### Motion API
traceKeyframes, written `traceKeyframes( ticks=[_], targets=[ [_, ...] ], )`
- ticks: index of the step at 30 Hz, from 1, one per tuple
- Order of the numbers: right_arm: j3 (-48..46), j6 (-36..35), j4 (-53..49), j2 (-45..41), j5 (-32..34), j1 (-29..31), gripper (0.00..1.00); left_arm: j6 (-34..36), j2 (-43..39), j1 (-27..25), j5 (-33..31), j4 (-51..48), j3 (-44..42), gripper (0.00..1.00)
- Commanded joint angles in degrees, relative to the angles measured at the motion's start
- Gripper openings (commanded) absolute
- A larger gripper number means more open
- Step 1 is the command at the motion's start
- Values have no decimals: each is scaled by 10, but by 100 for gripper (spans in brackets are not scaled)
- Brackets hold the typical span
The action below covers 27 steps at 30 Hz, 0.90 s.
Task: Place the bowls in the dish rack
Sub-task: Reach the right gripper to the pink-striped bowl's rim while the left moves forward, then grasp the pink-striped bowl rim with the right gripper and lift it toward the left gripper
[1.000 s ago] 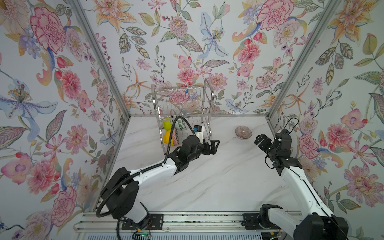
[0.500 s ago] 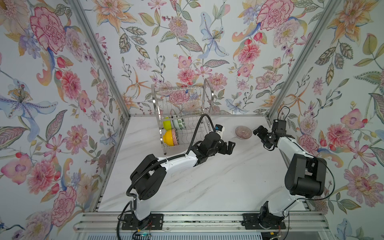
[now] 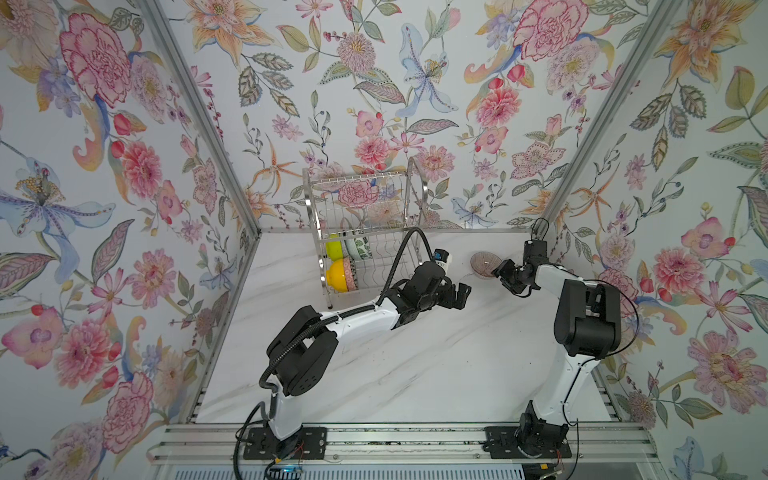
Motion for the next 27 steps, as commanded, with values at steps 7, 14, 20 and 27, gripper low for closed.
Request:
traceKeyframes(
  ticks=[7, 14, 20, 27],
  targets=[
    [31, -20, 3, 21, 3, 1, 31, -16, -54, 7, -4, -7, -62, 99],
    [-19, -24, 20, -15, 5, 0, 7, -33, -99, 7, -25, -8, -110, 99],
    [-97, -24, 44, -72, 12, -8, 0, -63, -136, 7, -29, 8, -166, 99],
    [-186, -17, 62, -155, 14, -4, 0, -80, -182, 6, -47, 29, -221, 99]
  ],
)
